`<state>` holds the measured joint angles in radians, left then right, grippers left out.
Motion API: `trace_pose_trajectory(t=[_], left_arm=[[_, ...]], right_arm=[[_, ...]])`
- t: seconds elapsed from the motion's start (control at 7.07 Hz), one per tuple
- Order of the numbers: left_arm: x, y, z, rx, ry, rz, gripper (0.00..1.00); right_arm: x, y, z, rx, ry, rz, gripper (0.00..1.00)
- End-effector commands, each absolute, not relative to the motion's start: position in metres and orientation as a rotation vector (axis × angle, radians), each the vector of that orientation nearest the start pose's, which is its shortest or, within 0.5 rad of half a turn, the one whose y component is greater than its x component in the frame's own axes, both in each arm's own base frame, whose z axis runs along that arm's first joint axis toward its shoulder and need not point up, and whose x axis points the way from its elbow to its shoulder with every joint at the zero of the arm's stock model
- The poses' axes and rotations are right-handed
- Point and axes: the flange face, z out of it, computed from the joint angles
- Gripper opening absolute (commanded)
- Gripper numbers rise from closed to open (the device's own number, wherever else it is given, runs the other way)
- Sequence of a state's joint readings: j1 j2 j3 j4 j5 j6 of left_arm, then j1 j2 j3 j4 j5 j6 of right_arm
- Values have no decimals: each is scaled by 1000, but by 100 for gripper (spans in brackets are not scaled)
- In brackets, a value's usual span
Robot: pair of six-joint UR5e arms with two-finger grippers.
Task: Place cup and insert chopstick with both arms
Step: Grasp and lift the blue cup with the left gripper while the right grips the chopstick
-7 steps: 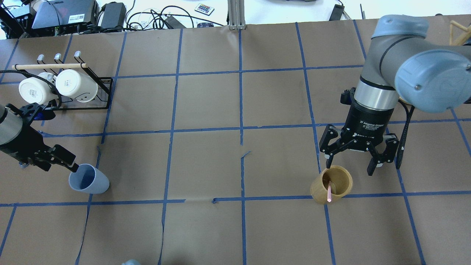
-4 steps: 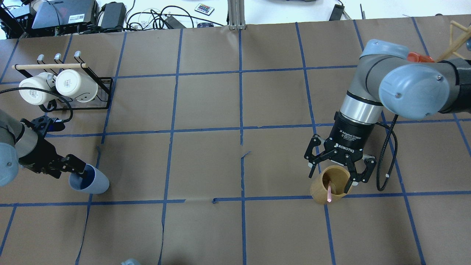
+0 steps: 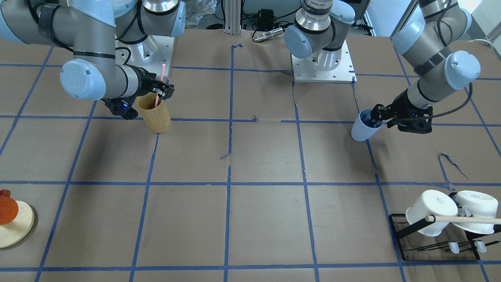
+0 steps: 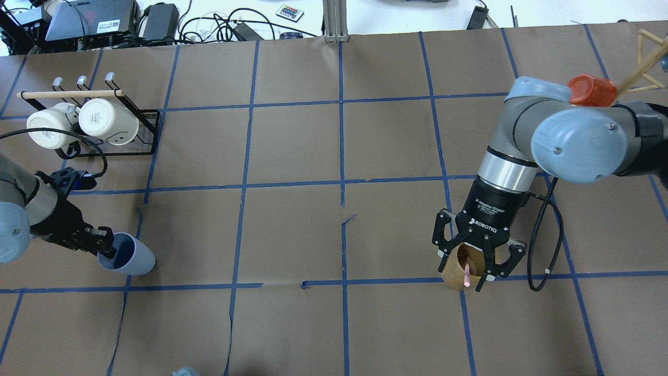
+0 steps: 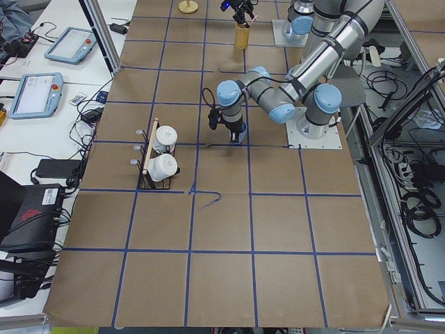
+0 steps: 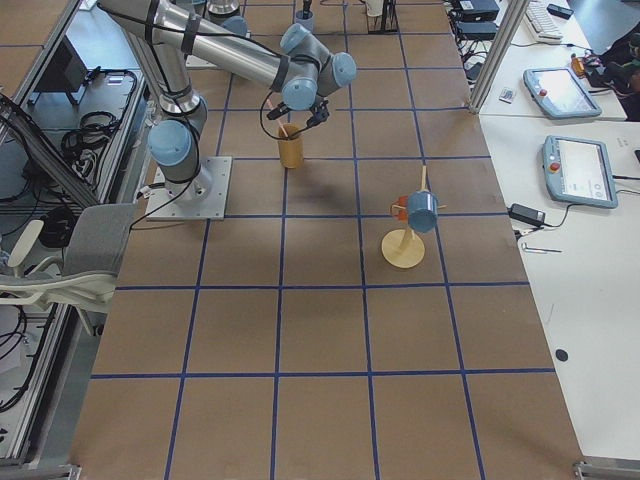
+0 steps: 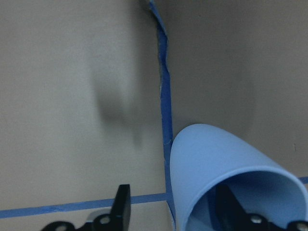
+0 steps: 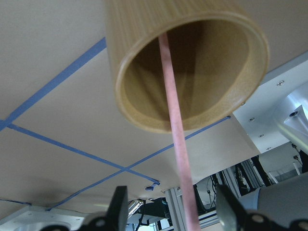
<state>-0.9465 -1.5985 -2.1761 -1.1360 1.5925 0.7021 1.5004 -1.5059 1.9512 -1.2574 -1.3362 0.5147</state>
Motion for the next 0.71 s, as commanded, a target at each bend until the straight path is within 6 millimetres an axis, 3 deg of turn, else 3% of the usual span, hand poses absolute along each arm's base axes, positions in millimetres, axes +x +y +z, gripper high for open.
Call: trace_pose_trajectory(t=[0.0, 0.14, 0.28, 0.42, 0.57], left_arm=[[123, -411, 243, 146, 3229, 248, 0], [105, -421, 258, 121, 3221, 197, 0], [59, -436, 290, 154, 3215, 211, 0], [16, -461, 337, 58, 3194, 193, 0], [-48, -470, 373, -35, 3175, 211, 0]], right_arm=[[132, -393, 281, 1020, 2648, 1226, 69], [132, -393, 281, 1049, 2645, 1228, 64], [132, -394, 282, 1056, 2647, 1227, 64], [132, -394, 283, 1062, 2650, 1225, 63], [131, -394, 283, 1099, 2647, 1230, 58]])
